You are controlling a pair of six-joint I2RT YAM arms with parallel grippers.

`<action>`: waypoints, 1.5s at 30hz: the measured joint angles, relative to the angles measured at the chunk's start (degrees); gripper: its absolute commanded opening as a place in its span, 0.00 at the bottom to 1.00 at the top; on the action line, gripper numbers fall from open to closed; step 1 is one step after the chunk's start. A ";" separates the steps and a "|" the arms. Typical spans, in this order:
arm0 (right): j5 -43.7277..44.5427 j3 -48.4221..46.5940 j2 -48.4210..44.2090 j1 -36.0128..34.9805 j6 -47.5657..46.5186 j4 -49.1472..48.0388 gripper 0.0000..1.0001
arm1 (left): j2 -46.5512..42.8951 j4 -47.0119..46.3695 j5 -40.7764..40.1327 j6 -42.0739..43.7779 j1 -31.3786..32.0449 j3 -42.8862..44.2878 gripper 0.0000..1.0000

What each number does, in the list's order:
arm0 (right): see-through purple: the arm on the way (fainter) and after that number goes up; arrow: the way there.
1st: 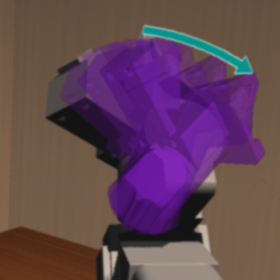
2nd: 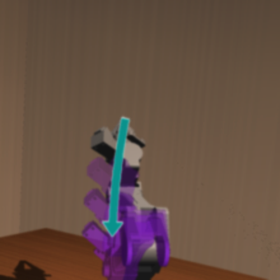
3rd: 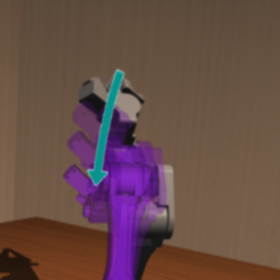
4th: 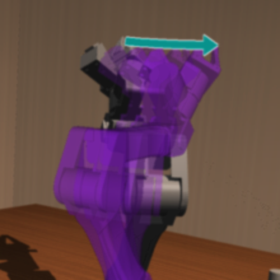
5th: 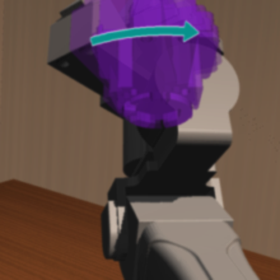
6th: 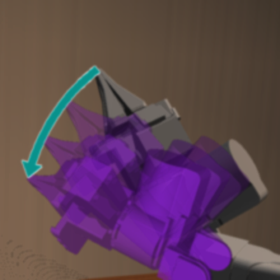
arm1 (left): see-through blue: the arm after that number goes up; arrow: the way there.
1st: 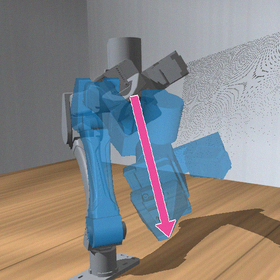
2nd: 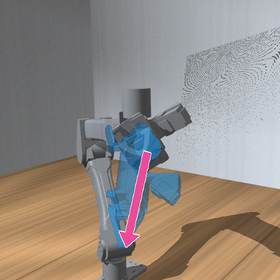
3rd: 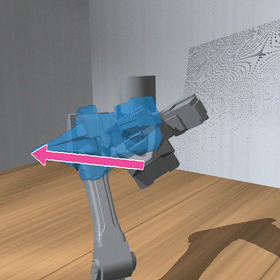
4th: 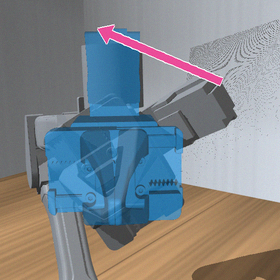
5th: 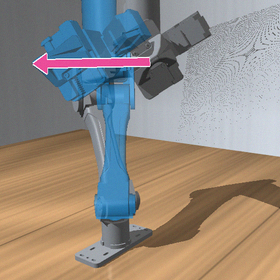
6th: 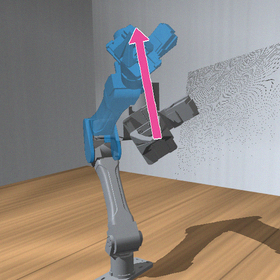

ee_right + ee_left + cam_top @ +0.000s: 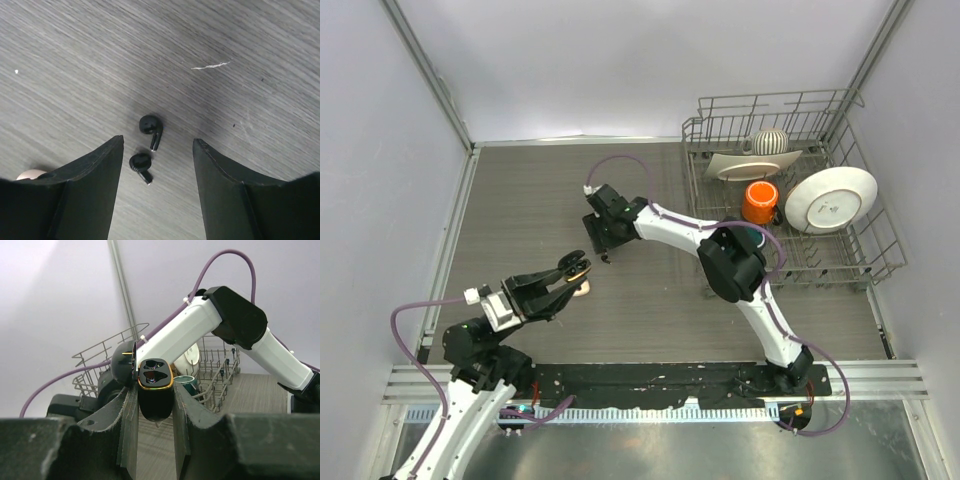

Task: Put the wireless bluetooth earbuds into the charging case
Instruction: Pick up the earbud from the center of the board.

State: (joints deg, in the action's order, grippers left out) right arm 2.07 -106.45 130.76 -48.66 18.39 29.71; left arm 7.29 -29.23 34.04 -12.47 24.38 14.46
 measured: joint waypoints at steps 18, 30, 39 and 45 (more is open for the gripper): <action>4.22 -8.39 6.05 -0.72 -2.34 3.48 0.54 | -0.42 2.71 -0.59 1.03 0.02 0.42 0.00; 7.98 -9.49 6.80 -2.67 -3.02 5.84 0.43 | -0.46 3.37 -1.03 1.16 0.02 0.42 0.00; 9.42 -9.73 6.91 -2.71 -1.77 6.43 0.38 | -0.46 3.39 -1.05 1.18 0.02 0.42 0.00; 9.86 -10.34 7.21 -2.71 -0.44 7.32 0.33 | -0.46 3.41 -1.05 1.20 0.02 0.42 0.00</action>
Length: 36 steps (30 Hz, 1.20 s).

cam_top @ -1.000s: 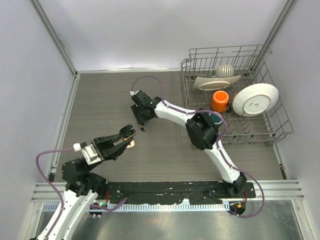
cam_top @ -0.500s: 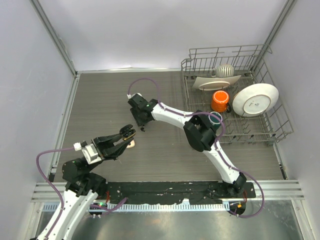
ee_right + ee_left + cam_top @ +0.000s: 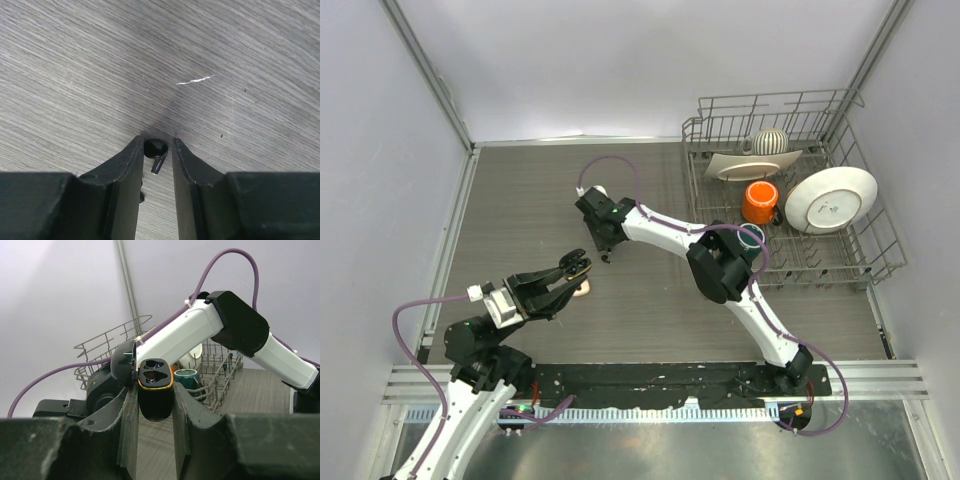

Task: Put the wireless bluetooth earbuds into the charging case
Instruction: Pick up the earbud from the center of the board.

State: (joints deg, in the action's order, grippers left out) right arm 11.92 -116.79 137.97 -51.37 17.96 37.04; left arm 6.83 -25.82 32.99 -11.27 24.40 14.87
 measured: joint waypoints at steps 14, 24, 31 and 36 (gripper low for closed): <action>0.92 0.17 -0.07 -0.02 0.94 0.20 0.07 | -1.40 1.25 -0.59 -0.02 0.02 0.00 0.00; 3.23 17.07 -10.16 -0.17 -2.64 -4.50 0.09 | -1.77 1.79 -0.90 0.00 0.00 0.00 0.00; 2.89 25.09 -15.32 -0.15 -4.35 -5.33 0.26 | -1.88 1.92 -0.98 -0.02 0.02 0.00 0.00; 2.80 25.24 -15.45 -0.15 -4.22 -5.31 0.38 | -1.88 1.92 -1.03 -0.02 0.02 0.00 0.00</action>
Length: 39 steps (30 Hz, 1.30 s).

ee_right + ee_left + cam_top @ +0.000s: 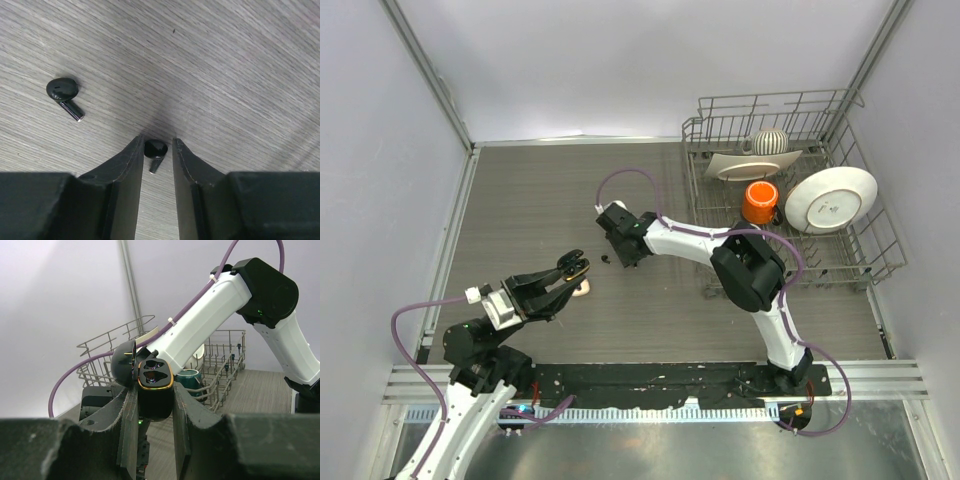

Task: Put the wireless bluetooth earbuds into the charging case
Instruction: Pick up the earbud from the center of the board.

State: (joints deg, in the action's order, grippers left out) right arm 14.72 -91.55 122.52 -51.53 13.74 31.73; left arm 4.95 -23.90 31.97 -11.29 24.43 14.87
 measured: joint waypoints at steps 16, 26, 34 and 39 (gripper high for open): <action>2.21 -0.17 -0.02 -0.02 7.65 1.57 0.36 | -0.28 0.20 -0.02 0.00 0.00 0.00 0.00; 4.11 -0.66 -0.02 0.00 15.39 4.48 0.35 | -1.42 1.03 -0.44 0.00 -0.02 0.00 0.00; 4.07 -0.68 -0.02 0.00 16.15 4.57 0.27 | -2.29 2.12 -0.50 0.04 0.00 0.13 0.00; 4.02 -0.70 -0.02 0.00 15.58 4.57 0.21 | -2.99 3.15 -0.68 0.26 0.00 0.85 0.00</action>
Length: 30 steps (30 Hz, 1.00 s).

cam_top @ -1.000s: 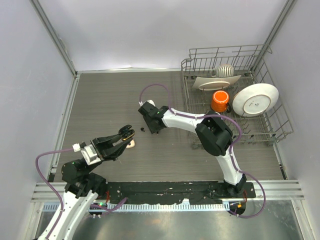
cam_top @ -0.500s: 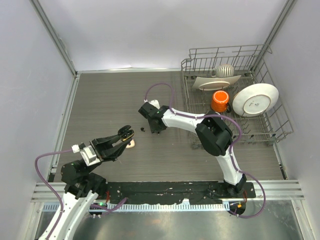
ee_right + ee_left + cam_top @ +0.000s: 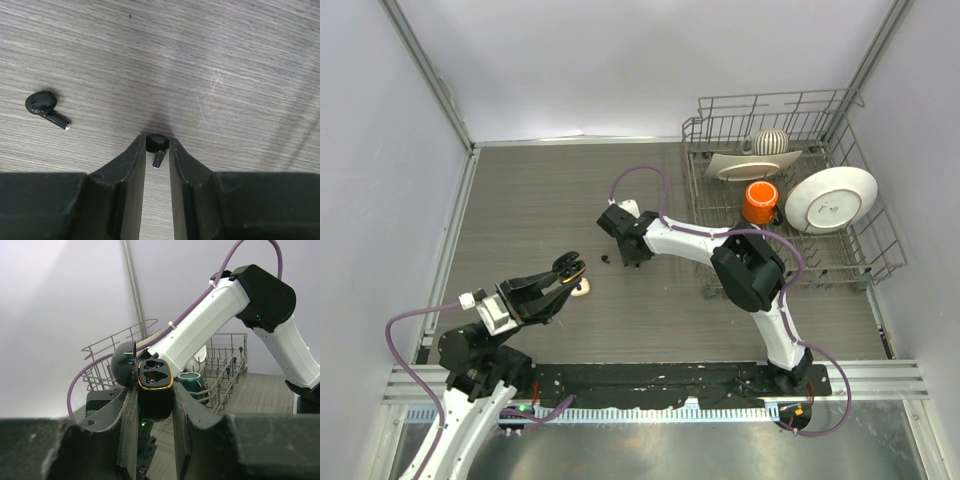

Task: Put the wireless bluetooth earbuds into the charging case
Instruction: Pick up the earbud from the center of the board.

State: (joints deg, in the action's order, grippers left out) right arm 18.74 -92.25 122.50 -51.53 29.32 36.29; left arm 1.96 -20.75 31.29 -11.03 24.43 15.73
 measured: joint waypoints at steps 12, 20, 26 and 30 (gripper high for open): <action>1.29 12.50 -9.42 -0.24 -3.28 -9.38 0.01 | 0.44 0.57 -1.07 0.90 0.00 0.24 0.00; 9.68 29.35 -39.69 -5.75 -9.03 -28.59 0.01 | 2.40 0.33 -4.04 0.61 0.00 0.24 0.00; 12.74 30.16 -52.37 -13.09 -17.62 -42.71 0.01 | 4.76 0.22 -4.79 -0.44 0.00 0.24 0.00; 12.41 30.08 -55.63 -17.35 -23.06 -48.30 0.01 | 5.55 -0.07 -4.79 -0.81 0.00 0.22 0.00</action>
State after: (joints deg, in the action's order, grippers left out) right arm 31.16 -62.17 66.87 -68.88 6.26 -12.01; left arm 7.51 -20.82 26.50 -11.84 24.43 15.94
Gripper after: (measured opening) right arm 0.279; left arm 0.307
